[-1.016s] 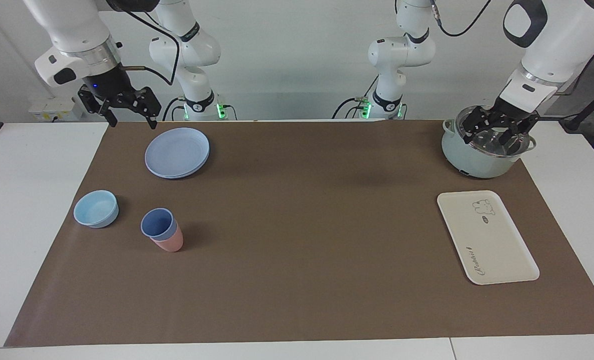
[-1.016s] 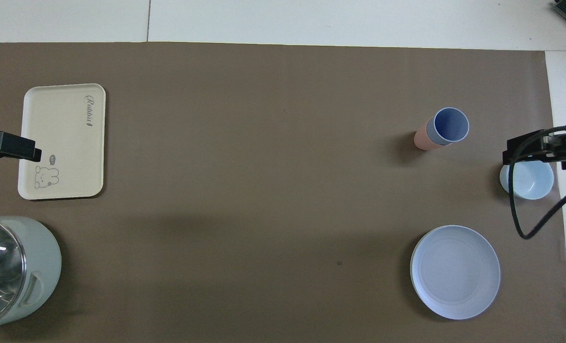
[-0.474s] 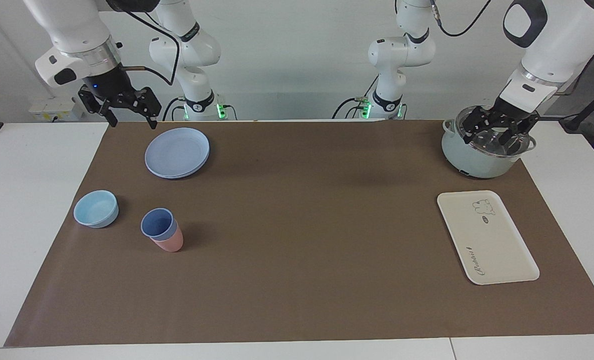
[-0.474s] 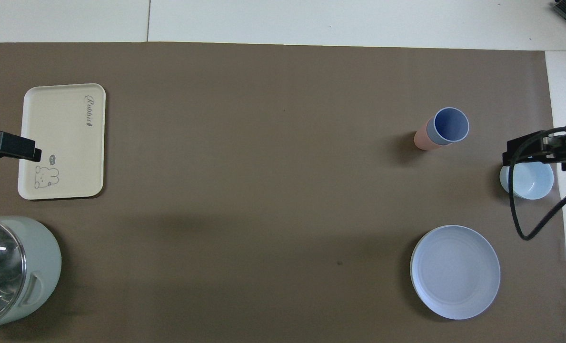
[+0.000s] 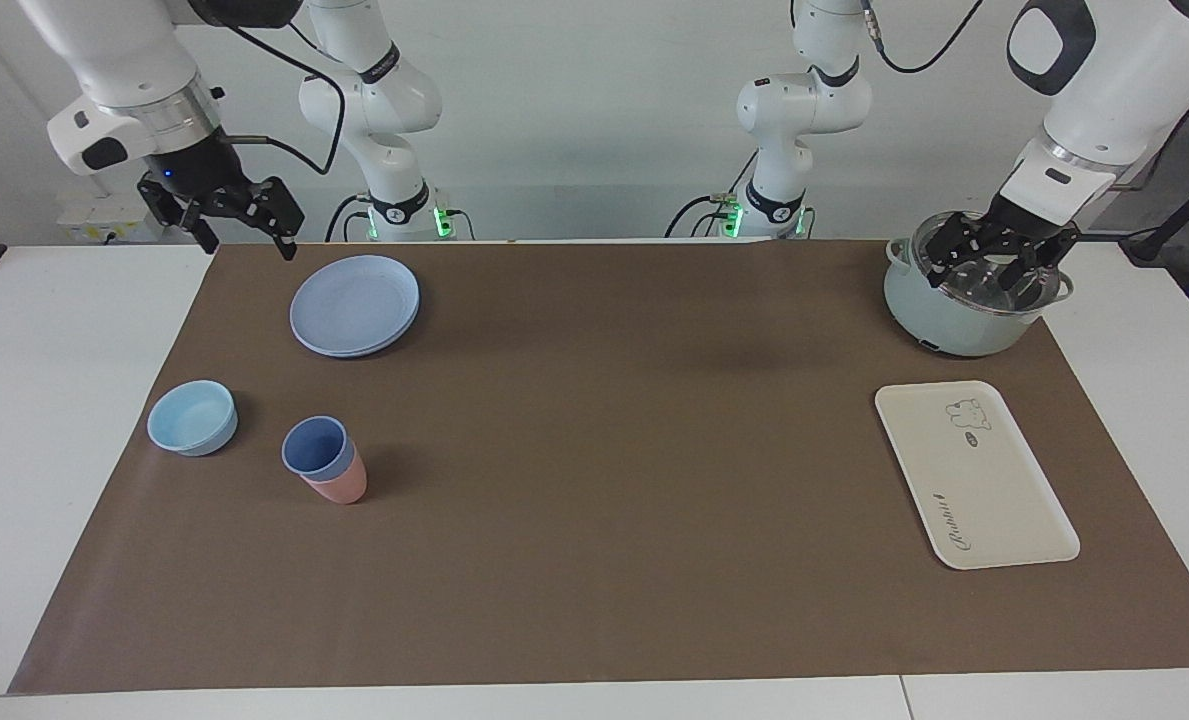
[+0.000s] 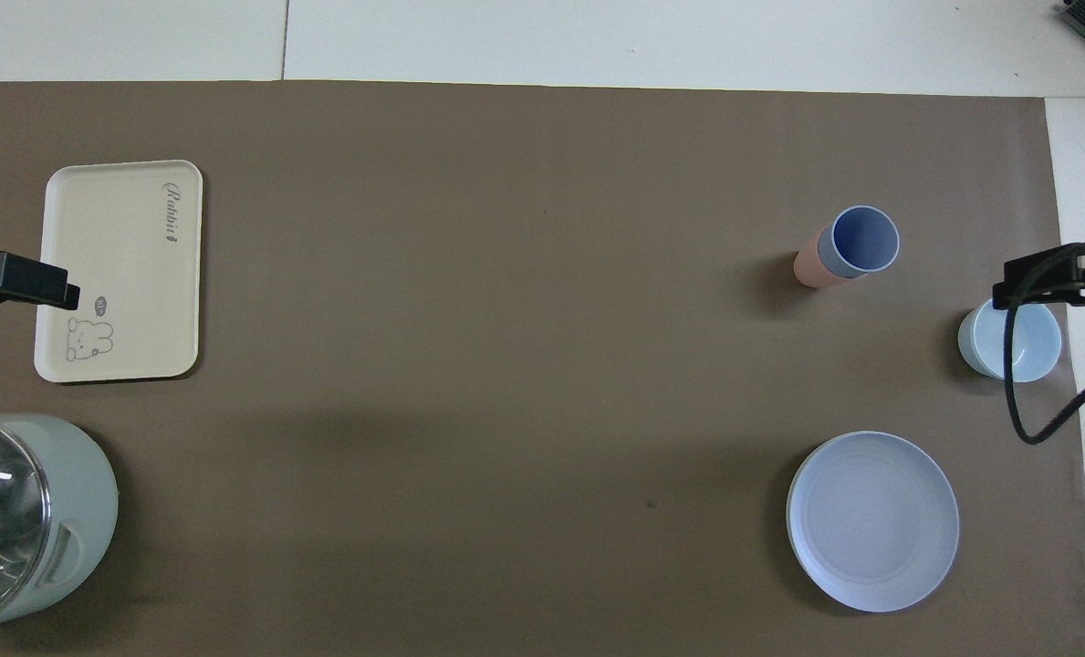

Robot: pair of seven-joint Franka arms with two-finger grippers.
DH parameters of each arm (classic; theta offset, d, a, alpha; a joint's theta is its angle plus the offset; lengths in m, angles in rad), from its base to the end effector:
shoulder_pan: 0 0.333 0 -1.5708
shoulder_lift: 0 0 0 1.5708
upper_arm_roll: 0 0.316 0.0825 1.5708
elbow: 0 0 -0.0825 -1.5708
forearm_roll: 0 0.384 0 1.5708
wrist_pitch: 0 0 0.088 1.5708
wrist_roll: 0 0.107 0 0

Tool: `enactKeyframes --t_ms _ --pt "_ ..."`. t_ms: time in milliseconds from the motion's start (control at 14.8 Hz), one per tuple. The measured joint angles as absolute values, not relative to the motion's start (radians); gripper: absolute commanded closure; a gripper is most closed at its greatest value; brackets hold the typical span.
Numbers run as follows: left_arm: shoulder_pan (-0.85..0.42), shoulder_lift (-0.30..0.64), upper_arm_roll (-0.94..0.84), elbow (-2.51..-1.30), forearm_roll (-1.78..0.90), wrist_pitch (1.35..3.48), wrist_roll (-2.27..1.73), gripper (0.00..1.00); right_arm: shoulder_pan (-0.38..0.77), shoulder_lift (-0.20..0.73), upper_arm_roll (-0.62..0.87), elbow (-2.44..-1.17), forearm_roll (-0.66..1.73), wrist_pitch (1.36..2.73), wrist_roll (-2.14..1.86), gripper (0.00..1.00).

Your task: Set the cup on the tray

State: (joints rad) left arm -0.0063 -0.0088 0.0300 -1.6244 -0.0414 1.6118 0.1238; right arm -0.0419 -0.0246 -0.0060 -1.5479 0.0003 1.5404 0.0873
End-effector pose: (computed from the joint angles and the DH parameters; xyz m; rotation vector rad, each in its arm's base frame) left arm 0.5546 0.0089 0.6077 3.0961 -0.1523 -0.0011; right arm 0.5435 -0.0261 0.6461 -3.1335 0.2121 -0.0268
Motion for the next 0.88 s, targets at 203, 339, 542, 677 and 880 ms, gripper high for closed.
enactKeyframes --t_ms 203,339,542,677,880 --pt "-0.006 -0.009 0.03 -1.624 -0.041 1.612 0.124 0.0 -0.121 -0.028 -0.011 -1.576 0.0 1.593 -0.008 0.0" --pt "-0.006 -0.009 0.03 -1.624 -0.041 1.612 0.124 0.0 -0.166 -0.03 -0.013 -1.581 0.0 1.594 0.004 0.01" --pt "-0.006 -0.009 0.03 -1.624 -0.041 1.612 0.124 0.0 -0.205 -0.03 -0.014 -1.584 0.001 1.594 0.19 0.05" --pt "-0.006 -0.009 0.03 -1.624 -0.041 1.612 0.124 0.0 -0.217 -0.03 -0.013 -1.589 0.002 1.595 0.353 0.08" --pt "-0.006 -0.009 0.03 -1.624 -0.041 1.612 0.124 0.0 -0.246 -0.02 -0.013 -1.6 0.04 1.613 0.486 0.11"
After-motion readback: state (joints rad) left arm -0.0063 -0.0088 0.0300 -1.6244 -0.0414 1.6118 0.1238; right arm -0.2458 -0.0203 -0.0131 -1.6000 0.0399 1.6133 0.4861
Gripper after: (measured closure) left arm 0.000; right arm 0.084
